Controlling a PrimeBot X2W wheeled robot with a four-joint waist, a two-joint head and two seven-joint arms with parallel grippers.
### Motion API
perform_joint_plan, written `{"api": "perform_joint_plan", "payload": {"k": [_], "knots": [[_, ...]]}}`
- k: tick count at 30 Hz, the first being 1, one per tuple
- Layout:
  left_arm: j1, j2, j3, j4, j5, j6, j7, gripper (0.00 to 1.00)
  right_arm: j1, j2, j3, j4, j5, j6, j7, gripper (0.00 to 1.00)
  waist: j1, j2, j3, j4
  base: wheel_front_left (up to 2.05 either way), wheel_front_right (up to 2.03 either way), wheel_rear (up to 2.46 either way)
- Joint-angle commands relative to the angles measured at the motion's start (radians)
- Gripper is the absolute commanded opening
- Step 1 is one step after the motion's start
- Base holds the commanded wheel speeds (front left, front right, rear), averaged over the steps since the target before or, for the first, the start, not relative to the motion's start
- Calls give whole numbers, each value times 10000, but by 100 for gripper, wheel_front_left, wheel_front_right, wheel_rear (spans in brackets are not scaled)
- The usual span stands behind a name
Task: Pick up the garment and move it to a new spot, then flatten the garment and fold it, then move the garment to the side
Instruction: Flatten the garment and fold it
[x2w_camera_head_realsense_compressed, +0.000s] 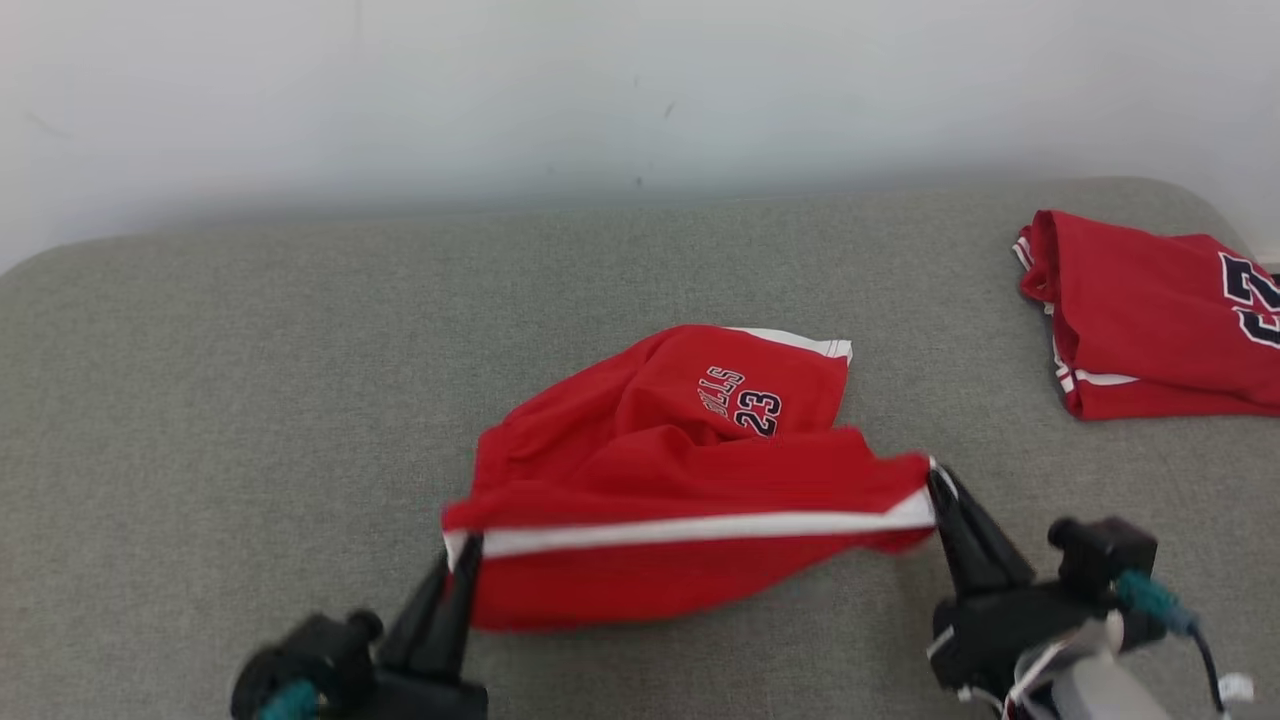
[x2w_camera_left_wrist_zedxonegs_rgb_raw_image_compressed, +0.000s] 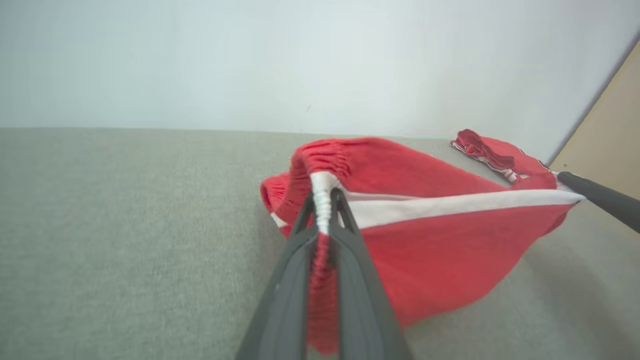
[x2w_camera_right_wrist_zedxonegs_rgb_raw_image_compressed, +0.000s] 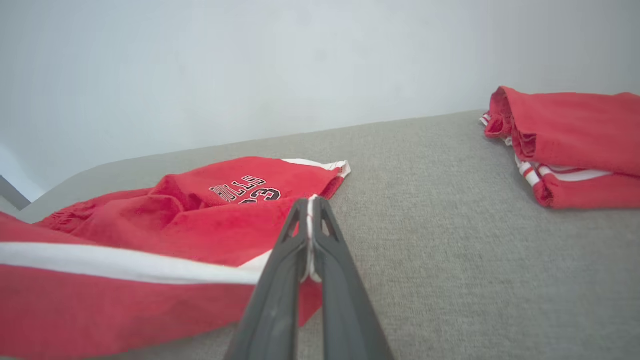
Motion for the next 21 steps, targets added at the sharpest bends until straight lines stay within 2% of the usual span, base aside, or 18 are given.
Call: {"api": "perform_joint_plan", "payload": {"k": [1,4,10,14,21], "knots": [[-591,233,153,-290,56,22,-28,0,-451,-63,92,-359,125,-28,165,0,-1,-1,107,-83,0,0,0],[-1712,731,10,-614,67,17,243,0,-1388,-171,88,-747,269,-28,426,0,-1,-1,390,-168,0,0,0],[-5115,1829,-622,-993,-944,13,1549,0,-4373,-71,-29,-712,492,-28,959,0,-1,-1,1822,-278,0,0,0],[-7796,2221,-853,-682,-1880,12,2238,0,-6804,2,-270,-214,787,-28,1366,0,-1,-1,3106,-262,0,0,0],[-12394,2352,-1146,822,-2992,13,2864,0,-11189,-29,-677,1003,1038,-28,2087,0,-1,-1,5025,-264,0,0,0]]}}
